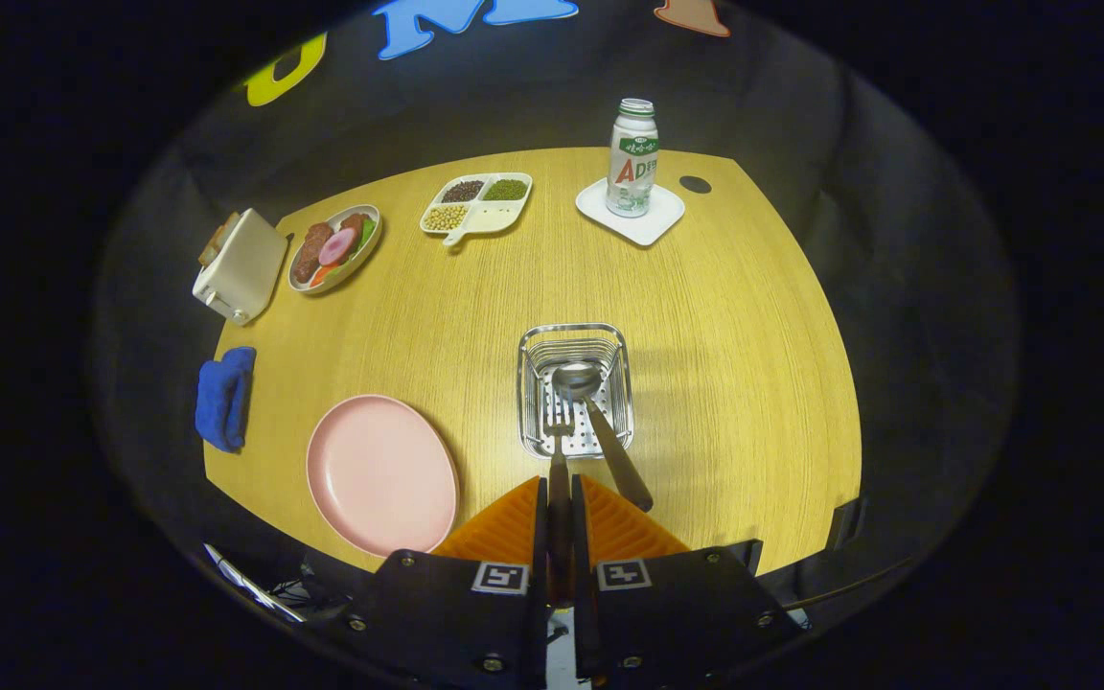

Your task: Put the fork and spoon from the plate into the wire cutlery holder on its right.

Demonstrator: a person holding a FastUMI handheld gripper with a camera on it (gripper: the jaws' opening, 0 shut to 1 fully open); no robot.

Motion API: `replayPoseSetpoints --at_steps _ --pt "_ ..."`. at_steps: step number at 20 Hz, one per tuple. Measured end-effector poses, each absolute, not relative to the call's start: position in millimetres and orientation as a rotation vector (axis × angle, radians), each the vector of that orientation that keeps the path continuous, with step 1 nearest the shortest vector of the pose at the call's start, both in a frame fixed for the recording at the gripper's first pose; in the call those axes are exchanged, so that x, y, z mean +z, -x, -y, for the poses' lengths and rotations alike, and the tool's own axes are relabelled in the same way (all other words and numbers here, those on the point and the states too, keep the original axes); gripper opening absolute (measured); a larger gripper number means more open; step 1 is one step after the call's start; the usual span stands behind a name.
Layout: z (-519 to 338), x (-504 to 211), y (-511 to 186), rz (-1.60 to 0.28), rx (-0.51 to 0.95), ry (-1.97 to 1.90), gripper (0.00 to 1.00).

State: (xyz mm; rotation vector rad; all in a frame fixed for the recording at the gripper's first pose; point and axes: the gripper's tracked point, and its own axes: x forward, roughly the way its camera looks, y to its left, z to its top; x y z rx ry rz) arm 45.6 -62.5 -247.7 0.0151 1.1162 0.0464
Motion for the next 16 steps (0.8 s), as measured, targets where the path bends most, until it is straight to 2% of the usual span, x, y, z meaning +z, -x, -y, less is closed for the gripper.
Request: replayPoseSetpoints --at_steps 16 --pt "65.7 -218.8 -45.2 -1.022 0.049 -0.033 0.12"
